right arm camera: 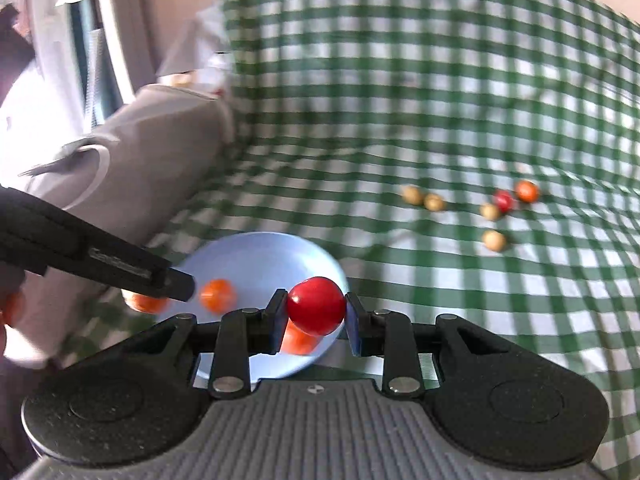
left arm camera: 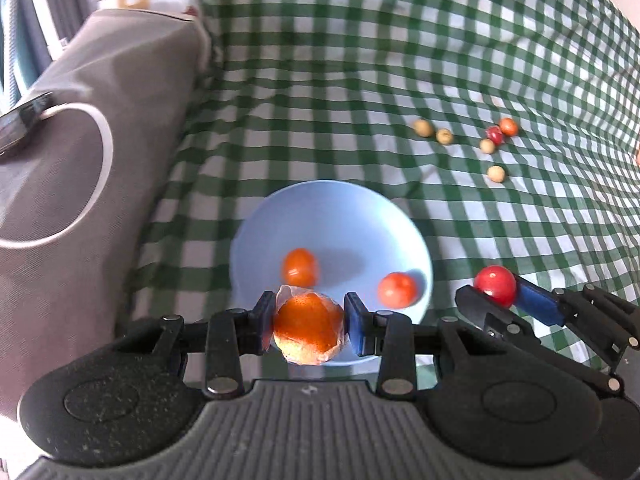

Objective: Organize fruits
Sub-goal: 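Carry both fruits over the blue plate and open both tools to release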

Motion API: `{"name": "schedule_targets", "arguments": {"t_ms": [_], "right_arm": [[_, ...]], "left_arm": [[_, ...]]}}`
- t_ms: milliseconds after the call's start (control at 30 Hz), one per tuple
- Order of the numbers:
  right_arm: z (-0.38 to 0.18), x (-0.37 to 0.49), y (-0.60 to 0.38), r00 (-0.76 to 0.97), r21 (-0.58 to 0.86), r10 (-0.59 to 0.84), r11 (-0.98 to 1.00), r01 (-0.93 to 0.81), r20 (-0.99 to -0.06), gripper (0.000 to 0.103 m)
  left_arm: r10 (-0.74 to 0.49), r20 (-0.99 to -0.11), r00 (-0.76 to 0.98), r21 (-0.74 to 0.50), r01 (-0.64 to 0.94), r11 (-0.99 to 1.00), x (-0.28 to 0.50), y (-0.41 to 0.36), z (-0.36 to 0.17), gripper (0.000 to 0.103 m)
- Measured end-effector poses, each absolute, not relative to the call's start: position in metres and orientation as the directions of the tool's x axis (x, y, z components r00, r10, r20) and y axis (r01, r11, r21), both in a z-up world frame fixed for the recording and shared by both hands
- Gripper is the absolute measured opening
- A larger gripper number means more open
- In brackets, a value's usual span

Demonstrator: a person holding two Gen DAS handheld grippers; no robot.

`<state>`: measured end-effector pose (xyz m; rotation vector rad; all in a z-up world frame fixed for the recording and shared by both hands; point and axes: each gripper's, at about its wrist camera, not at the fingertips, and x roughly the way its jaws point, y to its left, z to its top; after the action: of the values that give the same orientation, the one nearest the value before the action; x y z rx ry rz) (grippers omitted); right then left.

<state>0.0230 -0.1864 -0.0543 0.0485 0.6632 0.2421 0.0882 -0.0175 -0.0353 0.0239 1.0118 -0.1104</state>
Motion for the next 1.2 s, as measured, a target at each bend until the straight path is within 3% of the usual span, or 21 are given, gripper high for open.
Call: {"name": "schedule_targets", "arguments": {"t_ms": [633,1200], "right_arm": [[-0.053,0.027,-0.14,0.715,0.076,0.259,0.957,-0.278,-0.649,0.031],[-0.1,0.077,-0.15,0.672,0.057,0.209,0.969,-0.24,-0.71,0.031]], "left_arm": [[-0.077,-0.856,0.512,-0.042,0.08,0.996,0.1,0.011,-0.051,0.041],[-0.09,-0.884,0.459,-0.025,0.145,0.989,0.161,-0.008,-0.107,0.041]]}}
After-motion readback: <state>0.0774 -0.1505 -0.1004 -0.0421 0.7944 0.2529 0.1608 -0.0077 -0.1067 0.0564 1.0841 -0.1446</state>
